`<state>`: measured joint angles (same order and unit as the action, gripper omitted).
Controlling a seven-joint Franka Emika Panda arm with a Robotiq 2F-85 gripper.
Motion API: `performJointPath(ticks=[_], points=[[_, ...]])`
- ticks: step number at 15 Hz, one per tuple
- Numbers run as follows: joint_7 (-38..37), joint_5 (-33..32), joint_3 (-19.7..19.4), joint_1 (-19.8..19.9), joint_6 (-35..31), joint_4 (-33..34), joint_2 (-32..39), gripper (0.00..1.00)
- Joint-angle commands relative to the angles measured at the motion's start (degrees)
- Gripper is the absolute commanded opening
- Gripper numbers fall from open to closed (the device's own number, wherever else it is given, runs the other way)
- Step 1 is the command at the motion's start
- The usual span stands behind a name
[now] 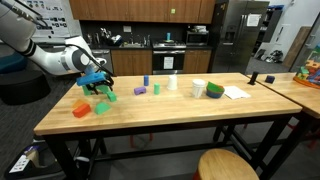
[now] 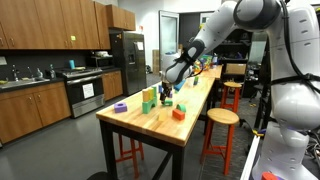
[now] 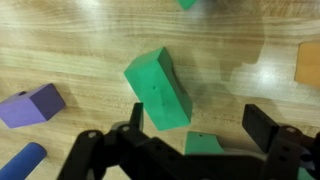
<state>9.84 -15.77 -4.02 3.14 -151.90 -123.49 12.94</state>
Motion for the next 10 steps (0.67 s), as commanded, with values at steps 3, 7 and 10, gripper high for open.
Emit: performJointPath(ticks=[3,7,10], points=[[-0.7,0.0,-0.2,-0.2,0.4,0.6,0.6,1.00],[-3.1,-2.1,-1.1,-1.1,1.0,2.3,2.2,1.00],[-4.7,-4.0,-1.6,-1.4,0.2,2.9,2.5,1.00]])
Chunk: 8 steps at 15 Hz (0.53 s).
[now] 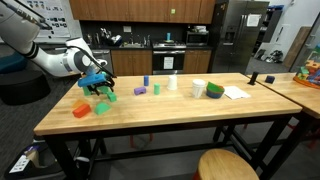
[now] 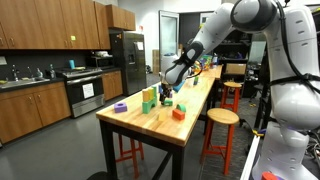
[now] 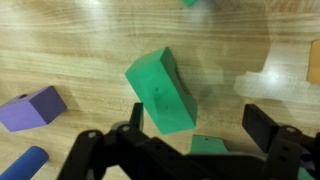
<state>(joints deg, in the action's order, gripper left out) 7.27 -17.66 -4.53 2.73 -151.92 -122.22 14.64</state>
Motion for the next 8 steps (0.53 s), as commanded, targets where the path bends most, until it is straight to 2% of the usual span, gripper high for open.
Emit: performJointPath(ticks=[1,6,8], points=[[-2.6,-2.7,-1.4,-1.2,-0.1,1.7,0.9,1.00],[-1.8,-3.7,-1.8,-0.4,-0.2,2.4,1.1,1.00],[-0.9,-3.8,-2.0,-0.2,2.2,3.0,1.2,1.00]])
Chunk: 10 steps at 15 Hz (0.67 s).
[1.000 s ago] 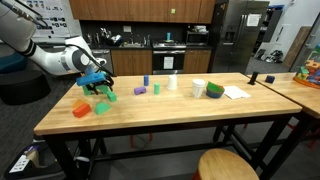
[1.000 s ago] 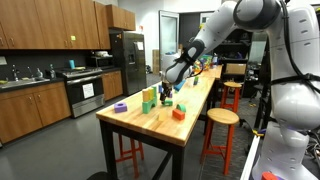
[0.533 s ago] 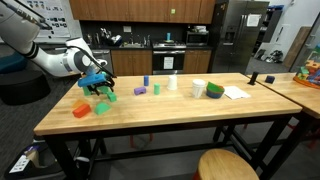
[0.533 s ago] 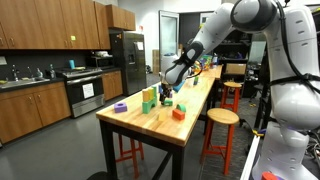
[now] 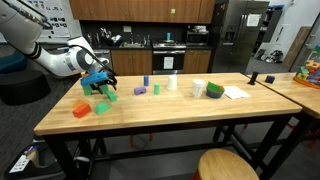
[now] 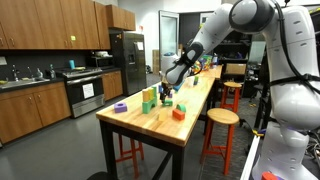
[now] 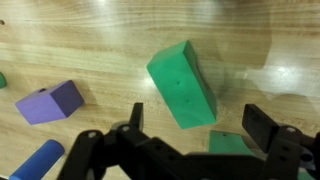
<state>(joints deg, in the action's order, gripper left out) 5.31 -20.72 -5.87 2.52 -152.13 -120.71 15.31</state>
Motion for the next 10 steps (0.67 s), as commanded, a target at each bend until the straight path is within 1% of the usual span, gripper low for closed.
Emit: performJointPath(ticks=[1,6,10], points=[[0.5,-1.6,-1.1,-0.2,3.5,1.7,0.6,1.00],[3.3,0.6,-0.1,0.5,10.4,2.9,0.5,1.00],[2.9,-0.9,-0.2,0.1,10.1,3.2,0.9,1.00]])
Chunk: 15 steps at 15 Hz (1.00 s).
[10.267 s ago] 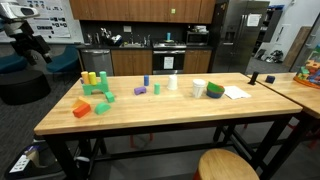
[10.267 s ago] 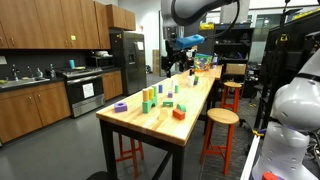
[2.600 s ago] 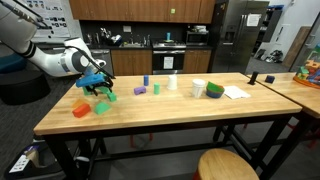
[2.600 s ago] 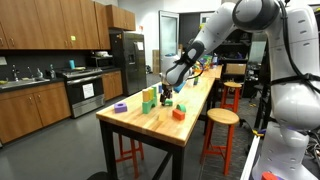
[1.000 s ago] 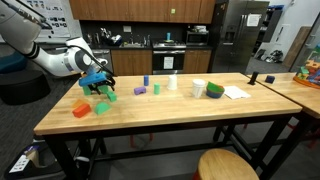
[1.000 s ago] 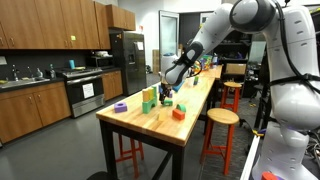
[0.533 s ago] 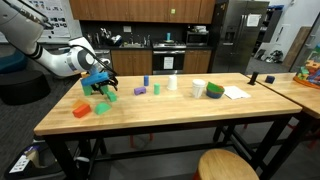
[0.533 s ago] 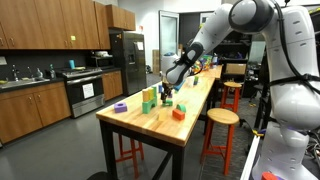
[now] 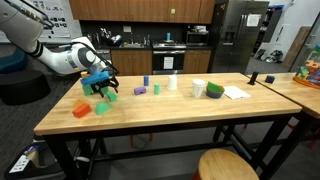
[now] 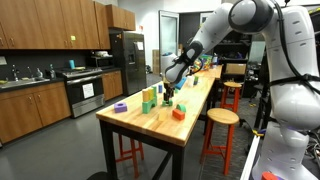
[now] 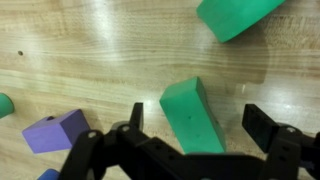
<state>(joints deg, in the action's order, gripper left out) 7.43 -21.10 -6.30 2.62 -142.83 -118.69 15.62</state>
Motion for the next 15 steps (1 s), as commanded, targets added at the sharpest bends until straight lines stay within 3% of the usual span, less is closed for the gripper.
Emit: performJointPath(ticks=[1,15], points=[[1.1,-0.3,0.3,0.2,0.4,1.3,0.8,1.00],[-0.4,0.1,0.0,0.3,-1.4,1.1,2.0,1.00]])
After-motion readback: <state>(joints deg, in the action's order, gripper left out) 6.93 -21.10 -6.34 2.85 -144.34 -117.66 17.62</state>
